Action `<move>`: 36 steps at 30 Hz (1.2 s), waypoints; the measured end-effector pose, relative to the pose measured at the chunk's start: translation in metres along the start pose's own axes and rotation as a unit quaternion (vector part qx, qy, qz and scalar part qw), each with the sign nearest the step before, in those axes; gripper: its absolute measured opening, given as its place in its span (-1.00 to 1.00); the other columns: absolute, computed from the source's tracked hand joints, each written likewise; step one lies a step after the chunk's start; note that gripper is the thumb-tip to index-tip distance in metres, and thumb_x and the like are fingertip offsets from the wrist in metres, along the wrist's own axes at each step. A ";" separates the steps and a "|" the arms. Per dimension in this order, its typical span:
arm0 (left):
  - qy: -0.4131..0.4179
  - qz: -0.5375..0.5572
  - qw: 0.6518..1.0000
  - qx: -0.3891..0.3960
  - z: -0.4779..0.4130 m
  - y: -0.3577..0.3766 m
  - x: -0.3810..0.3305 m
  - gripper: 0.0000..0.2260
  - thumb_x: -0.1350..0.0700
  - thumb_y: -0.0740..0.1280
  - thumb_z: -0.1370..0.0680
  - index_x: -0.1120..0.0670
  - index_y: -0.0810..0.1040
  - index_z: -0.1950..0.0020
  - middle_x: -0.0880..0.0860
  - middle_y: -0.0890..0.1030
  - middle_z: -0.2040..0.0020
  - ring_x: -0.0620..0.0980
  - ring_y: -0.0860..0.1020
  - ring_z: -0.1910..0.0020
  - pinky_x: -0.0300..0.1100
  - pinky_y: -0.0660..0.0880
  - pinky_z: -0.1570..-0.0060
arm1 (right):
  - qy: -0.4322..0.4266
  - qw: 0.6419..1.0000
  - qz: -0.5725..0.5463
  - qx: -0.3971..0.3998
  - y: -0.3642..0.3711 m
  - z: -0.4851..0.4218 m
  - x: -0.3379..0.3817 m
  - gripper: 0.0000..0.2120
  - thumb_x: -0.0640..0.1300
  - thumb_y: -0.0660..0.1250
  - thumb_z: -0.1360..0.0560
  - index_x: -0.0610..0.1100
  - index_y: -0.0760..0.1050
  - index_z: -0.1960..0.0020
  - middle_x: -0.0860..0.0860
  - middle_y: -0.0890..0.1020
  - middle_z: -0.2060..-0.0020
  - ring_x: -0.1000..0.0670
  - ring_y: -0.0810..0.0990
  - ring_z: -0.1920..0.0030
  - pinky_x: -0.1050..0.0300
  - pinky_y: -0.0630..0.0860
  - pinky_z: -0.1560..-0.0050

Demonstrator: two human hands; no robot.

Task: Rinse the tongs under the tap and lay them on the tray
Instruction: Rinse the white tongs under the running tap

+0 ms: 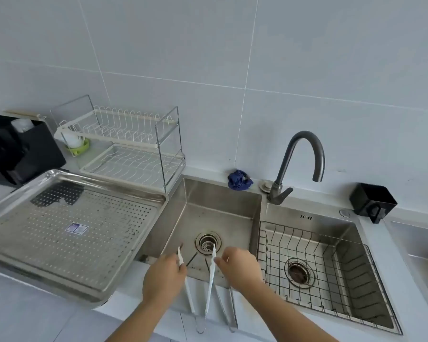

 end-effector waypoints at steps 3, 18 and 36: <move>-0.041 0.034 0.998 0.018 0.005 0.011 0.006 -0.83 0.00 0.28 -0.61 0.06 0.56 0.07 -0.02 0.59 0.08 -0.04 0.56 0.18 -0.15 0.50 0.19 | 0.046 0.999 -0.017 0.023 0.018 -0.001 -0.005 -0.65 0.26 0.27 -0.53 -0.04 0.51 0.05 0.03 0.66 0.16 -0.06 0.63 0.11 0.08 0.59 0.11; -0.155 0.154 0.975 0.034 0.012 0.051 0.007 -0.91 0.06 0.42 -0.53 0.06 0.66 0.10 -0.08 0.62 0.27 -0.08 0.54 0.32 -0.23 0.32 0.41 | 0.071 0.993 -0.041 0.080 0.068 -0.007 0.003 -0.84 0.02 0.28 -0.51 -0.05 0.36 0.07 0.01 0.53 0.21 -0.09 0.56 0.16 0.10 0.47 0.26; -0.149 0.445 0.882 -0.041 0.016 0.039 -0.057 -0.90 0.19 0.35 -0.58 0.06 0.58 -0.08 0.04 0.70 0.22 -0.03 0.68 0.32 -0.08 0.60 0.27 | 0.026 0.984 -0.165 -0.066 -0.007 0.014 -0.014 -0.77 -0.02 0.33 -0.38 0.02 0.28 0.31 0.06 0.44 0.50 0.11 0.36 0.52 0.28 0.28 0.56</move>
Point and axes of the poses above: each hand's wrist, its own z-axis away from the middle knuckle, its own y-axis out of the palm, x = y × z, the point moved 1 cm from there along -z, towards the middle knuckle
